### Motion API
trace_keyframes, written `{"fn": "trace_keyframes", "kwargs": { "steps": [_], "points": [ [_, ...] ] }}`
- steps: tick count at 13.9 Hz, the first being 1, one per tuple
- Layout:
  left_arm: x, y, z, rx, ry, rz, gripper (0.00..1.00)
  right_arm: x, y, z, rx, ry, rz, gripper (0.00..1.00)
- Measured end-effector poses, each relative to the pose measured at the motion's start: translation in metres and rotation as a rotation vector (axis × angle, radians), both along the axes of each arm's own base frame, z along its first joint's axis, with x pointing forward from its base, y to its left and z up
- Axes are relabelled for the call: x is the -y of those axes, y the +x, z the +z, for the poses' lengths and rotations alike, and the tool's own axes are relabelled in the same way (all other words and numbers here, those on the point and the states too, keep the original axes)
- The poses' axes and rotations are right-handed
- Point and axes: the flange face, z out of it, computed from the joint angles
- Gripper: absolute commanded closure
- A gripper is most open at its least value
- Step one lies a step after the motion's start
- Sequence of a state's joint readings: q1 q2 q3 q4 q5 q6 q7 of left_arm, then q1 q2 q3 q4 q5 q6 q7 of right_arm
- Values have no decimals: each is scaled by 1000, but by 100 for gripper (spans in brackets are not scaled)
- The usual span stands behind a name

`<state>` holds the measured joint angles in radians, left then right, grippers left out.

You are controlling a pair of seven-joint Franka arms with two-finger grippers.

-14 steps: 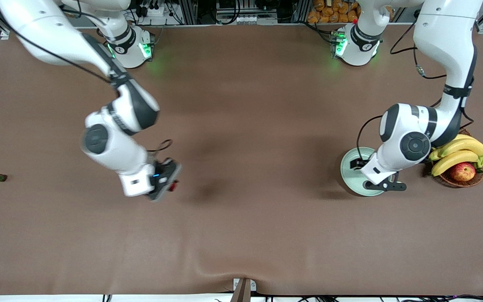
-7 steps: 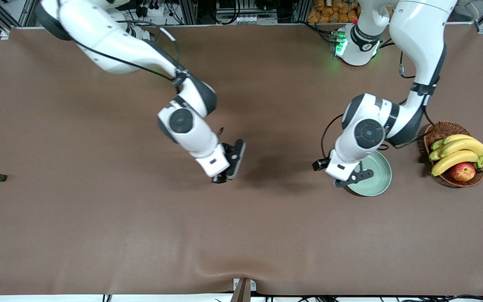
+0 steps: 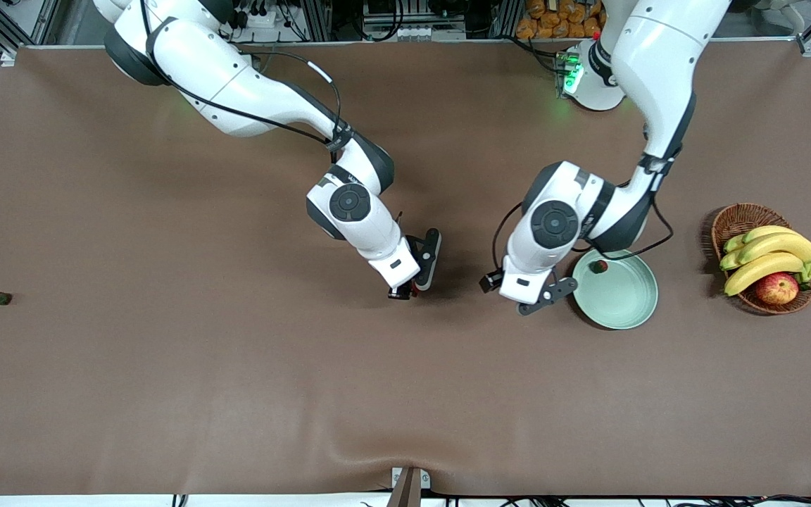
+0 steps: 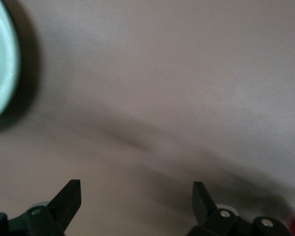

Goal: Collect all strawberries into plate
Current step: 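Set the second strawberry mid-table with the right gripper while the left withdraws, then grasp the second strawberry with the left gripper while the right reaches another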

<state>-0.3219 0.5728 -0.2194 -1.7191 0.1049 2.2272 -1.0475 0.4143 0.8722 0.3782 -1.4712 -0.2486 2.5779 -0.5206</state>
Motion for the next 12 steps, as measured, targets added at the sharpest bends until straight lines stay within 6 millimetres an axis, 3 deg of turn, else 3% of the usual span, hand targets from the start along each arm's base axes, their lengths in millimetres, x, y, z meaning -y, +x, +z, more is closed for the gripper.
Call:
{"fn": "trace_keyframes", "kwargs": {
  "steps": [4,6,7,9,12],
  "points": [
    [32,-9,-26,-37,-9,72,0,4,16,21,38,19,-21,0],
    [47,-8,-31,-39,-24,140,0,33,46,48,76,24,-75,0],
    [57,-6,-30,-34,-44,199,0,59,65,62,84,15,-115,0],
    [85,-3,-31,-17,-71,310,0,130,107,92,97,-8,-219,0],
    [122,2,-35,19,-130,403,1,274,164,105,100,-33,-419,0]
  ]
}}
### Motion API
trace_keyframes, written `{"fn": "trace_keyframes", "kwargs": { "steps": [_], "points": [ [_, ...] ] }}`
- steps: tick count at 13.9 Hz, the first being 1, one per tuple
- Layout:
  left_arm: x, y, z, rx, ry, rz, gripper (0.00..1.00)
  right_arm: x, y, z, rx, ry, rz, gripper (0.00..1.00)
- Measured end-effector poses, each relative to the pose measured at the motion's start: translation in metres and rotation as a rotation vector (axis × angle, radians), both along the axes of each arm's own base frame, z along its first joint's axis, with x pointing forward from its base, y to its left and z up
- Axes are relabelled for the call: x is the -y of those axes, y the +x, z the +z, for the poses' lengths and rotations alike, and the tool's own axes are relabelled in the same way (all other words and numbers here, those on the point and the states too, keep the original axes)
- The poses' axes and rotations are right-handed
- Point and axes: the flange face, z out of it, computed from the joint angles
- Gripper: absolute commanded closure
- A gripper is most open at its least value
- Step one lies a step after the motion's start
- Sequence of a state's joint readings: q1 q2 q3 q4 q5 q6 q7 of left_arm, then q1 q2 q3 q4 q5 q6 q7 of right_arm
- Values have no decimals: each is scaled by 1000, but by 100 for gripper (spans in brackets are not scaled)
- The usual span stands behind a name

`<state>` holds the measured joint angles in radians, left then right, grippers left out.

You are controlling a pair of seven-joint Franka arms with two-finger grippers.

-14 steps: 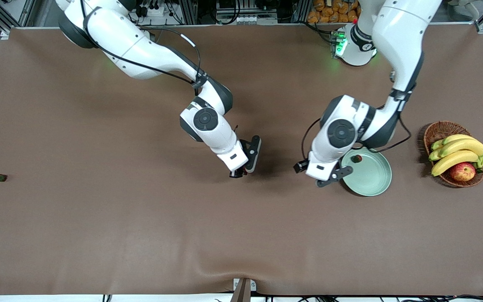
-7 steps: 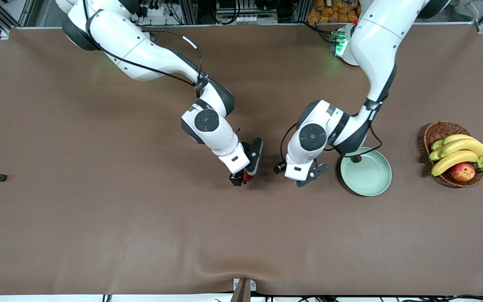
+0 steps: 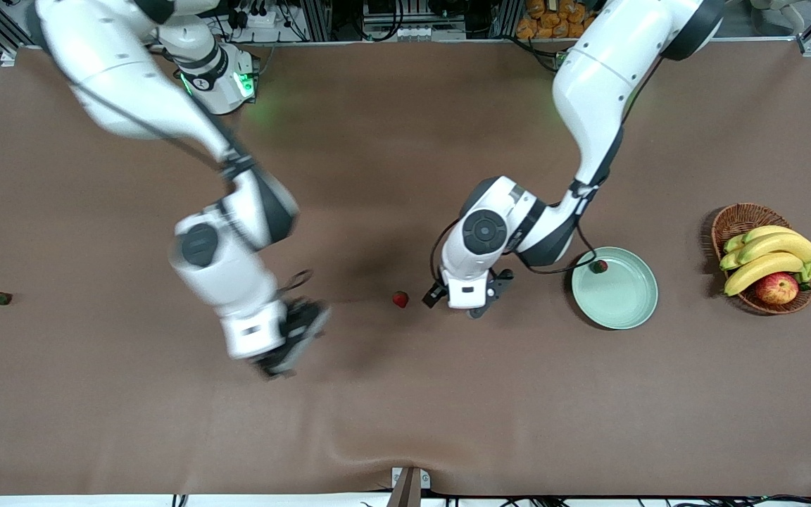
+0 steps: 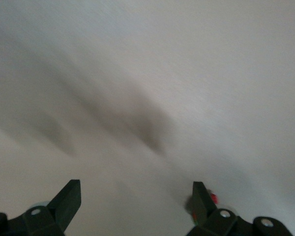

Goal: Collect all strawberries into plate
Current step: 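Grasp the second strawberry with the left gripper while the right reaches another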

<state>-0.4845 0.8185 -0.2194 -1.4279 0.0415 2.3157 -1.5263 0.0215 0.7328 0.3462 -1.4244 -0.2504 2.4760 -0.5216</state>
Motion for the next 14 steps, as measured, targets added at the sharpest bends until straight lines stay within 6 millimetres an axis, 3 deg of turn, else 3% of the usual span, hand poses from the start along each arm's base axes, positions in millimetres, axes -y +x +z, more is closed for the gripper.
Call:
{"fn": "trace_keyframes", "kwargs": {
  "steps": [2,4,7,9,11,12,14],
  "points": [
    [18,2,-7,35,-42,33,9,112,20,-13,-23,-11,-142,0],
    [29,3,-14,61,-71,37,11,231,21,-26,-46,-26,-266,0],
    [39,1,-18,71,-84,29,17,401,-10,-41,-83,-57,-389,0],
    [45,1,-18,79,-92,26,21,503,-51,-50,-139,-75,-444,0],
    [49,2,-20,98,-110,26,26,584,-97,-57,-183,-80,-494,0],
    [51,2,-22,107,-119,27,28,615,-120,-62,-200,-75,-529,0],
    [53,2,-26,122,-133,28,32,656,-159,-75,-231,-57,-594,0]
  ]
}}
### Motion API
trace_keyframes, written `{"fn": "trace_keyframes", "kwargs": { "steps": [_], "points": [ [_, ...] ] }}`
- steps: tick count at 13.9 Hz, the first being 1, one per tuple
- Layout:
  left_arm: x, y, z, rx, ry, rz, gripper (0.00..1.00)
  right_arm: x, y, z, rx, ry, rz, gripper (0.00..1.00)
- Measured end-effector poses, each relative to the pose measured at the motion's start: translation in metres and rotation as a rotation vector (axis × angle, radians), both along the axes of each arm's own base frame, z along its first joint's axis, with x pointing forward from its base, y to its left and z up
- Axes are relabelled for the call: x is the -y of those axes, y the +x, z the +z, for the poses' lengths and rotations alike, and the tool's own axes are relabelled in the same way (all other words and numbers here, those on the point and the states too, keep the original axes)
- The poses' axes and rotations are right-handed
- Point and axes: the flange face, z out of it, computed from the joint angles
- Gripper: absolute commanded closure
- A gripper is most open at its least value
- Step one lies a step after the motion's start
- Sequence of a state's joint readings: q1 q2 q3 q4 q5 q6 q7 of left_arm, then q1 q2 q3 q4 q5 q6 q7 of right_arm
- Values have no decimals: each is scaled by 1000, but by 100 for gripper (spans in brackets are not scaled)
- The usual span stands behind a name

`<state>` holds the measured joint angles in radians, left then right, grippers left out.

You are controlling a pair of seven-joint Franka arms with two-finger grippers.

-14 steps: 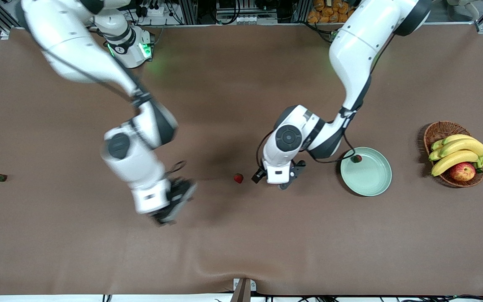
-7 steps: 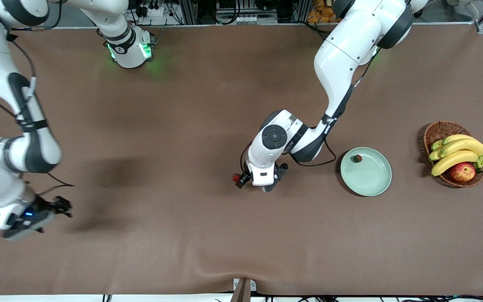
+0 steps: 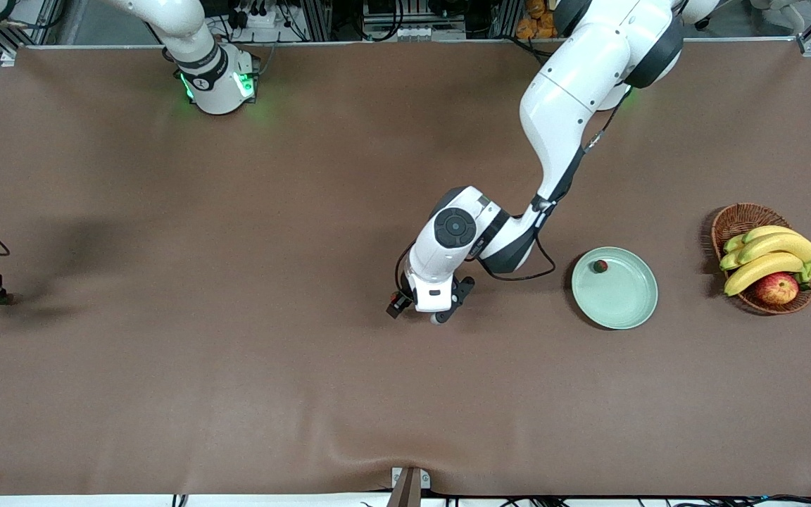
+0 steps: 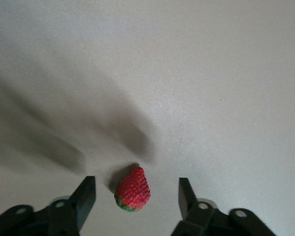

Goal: Collect all strawberries into plate
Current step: 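Grasp the second strawberry with the left gripper while the right reaches another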

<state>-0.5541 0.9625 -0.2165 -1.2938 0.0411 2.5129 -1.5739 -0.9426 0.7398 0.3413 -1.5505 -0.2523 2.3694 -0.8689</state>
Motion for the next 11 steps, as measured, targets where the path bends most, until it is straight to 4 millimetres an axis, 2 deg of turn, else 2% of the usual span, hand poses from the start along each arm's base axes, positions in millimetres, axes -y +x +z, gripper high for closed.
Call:
{"fn": "trace_keyframes", "kwargs": {
  "steps": [2,4,7,11],
  "points": [
    [4,-3,-8,5,-7,-3,33,17,-19,-7,-10,10,-38,0],
    [6,-5,-14,9,-12,-5,38,16,-19,-11,-9,19,-72,0],
    [10,-9,-16,7,-12,-12,57,3,-10,-16,-17,23,-138,0],
    [13,-12,-19,4,-10,-17,100,-2,-4,-41,-47,-2,-168,0]
  ]
}}
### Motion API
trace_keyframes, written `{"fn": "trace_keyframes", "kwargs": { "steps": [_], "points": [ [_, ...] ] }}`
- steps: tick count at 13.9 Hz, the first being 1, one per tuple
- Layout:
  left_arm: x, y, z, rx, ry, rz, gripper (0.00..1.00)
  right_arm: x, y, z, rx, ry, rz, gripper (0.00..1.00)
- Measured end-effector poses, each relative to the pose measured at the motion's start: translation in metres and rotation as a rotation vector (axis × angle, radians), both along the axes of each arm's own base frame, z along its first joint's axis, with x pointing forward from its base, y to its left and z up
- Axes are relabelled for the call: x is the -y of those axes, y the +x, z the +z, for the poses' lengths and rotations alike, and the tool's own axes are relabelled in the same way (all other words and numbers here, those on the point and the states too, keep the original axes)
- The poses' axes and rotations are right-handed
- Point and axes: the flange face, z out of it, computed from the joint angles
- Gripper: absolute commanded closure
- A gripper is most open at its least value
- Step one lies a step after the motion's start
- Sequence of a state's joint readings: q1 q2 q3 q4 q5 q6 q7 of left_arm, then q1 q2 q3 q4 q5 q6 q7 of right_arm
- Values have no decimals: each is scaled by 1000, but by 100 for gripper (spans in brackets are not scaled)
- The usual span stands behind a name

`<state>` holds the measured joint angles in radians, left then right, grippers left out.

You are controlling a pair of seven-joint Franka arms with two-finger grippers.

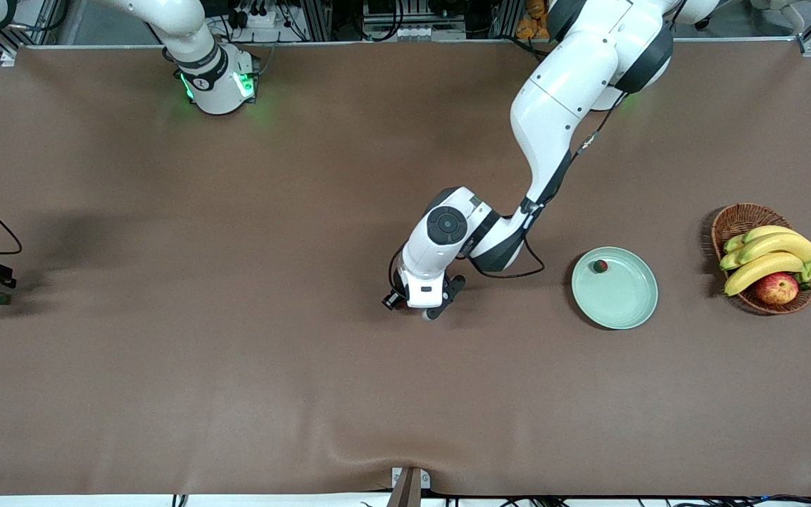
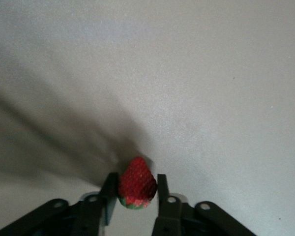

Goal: Collect all strawberries into plate
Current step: 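Grasp the second strawberry with the left gripper while the right reaches another, then drop the strawberry onto the plate while the right gripper grasps the third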

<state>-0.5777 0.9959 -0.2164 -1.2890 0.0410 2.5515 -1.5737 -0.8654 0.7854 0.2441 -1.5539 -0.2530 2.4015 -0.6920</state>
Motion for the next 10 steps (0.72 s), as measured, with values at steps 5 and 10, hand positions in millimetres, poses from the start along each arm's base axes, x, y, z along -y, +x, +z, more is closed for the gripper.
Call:
{"fn": "trace_keyframes", "kwargs": {
  "steps": [5,10],
  "points": [
    [-7,13,15,12,-2,15,100,15,5,-13,13,-5,-18,0],
    [-87,63,101,-69,123,-45,100,20,7,-20,19,-4,-32,0]
  ]
}}
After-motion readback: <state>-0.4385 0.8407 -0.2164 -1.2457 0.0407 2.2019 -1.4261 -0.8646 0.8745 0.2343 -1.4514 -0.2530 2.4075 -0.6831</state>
